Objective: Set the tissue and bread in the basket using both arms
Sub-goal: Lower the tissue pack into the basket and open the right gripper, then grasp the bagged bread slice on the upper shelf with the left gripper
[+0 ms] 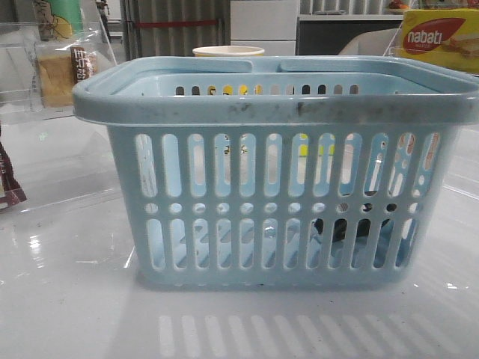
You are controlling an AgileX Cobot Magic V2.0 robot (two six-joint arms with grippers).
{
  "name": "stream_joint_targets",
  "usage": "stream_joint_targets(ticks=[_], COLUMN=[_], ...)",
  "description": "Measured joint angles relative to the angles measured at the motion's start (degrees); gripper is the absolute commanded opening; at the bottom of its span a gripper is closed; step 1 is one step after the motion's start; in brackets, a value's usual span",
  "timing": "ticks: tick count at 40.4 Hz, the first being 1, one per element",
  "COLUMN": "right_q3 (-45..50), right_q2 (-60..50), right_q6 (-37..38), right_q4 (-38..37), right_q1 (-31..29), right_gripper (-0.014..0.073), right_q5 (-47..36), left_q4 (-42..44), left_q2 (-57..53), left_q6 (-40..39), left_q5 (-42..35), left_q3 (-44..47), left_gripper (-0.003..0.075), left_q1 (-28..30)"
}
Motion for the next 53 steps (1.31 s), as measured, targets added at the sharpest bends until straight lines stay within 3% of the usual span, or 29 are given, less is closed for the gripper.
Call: stream_joint_targets(ticks=[11,23,33,53], right_q3=[11.6,13.0,13.0,13.0], right_q2=[-11.3,-12.5,-12.6,-12.6], right_q6=[-0.1,-0.1,-0.2,-0.4], right_q4=[0.0,0.0,0.0,0.0], right_q1=[0.0,0.0,0.0,0.0], right_gripper=[0.055,0.055,0.055,0.055], right_q5=[-4.6,-5.7,-5.7,-5.7], left_q4=[0.0,-4.2,-6.1,-6.5], left_q2=[0.1,3.3,15.6,43.1], left_q6=[0.0,0.4,2.8,2.9], left_q5=[-0.4,-1.2,-1.9,-10.1], left_q3=[0.0,0.0,-4.1,-23.0], left_gripper=[0.0508,0.0508,0.0508,0.051], left_q1=[0.0,0.0,0.0,0.0])
